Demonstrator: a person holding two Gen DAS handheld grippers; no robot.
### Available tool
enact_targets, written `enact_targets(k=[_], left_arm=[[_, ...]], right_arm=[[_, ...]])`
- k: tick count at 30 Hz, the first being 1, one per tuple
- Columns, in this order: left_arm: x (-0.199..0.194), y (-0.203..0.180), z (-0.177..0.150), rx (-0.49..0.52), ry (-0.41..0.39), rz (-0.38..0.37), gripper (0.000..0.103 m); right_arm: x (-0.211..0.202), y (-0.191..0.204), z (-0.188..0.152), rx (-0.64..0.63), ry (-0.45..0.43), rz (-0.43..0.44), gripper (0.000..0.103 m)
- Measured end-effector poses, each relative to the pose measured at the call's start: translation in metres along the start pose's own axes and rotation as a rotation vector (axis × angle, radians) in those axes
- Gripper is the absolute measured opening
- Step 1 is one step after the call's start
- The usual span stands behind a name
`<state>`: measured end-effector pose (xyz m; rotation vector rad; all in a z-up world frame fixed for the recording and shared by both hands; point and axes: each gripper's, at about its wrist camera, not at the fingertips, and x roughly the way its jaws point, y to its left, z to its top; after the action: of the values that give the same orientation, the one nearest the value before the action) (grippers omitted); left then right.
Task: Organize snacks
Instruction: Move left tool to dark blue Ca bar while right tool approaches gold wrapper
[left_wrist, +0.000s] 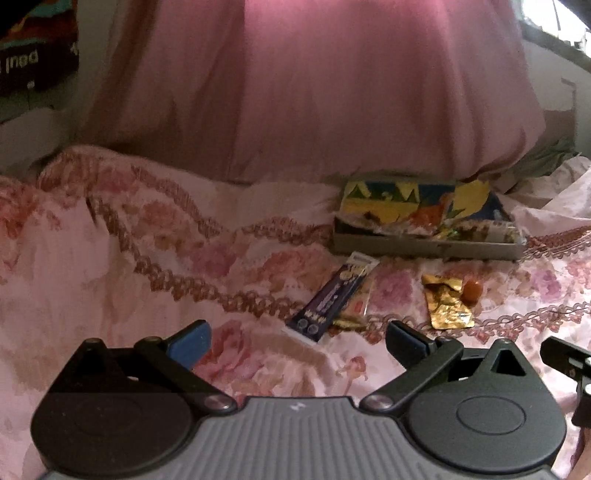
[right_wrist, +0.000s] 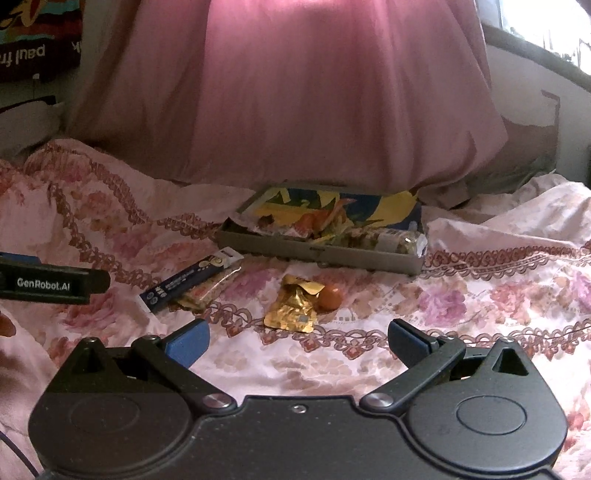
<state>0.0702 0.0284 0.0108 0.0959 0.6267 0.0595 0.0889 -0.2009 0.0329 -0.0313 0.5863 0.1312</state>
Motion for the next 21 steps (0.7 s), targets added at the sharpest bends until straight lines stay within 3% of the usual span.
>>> enact_targets(k=[7,21], left_arm=[[0.011,0.009,0.001,-0.061,0.04,-0.013,0.103],[0.029,0.008,0.008,-0.065,0.102,-0.038,0.103]], right_arm=[[0.01,0.002,-0.001,0.001,0.024,0.008,0.102],[0.032,0.002,-0.002,0.013,0.102,0.038,0.102]])
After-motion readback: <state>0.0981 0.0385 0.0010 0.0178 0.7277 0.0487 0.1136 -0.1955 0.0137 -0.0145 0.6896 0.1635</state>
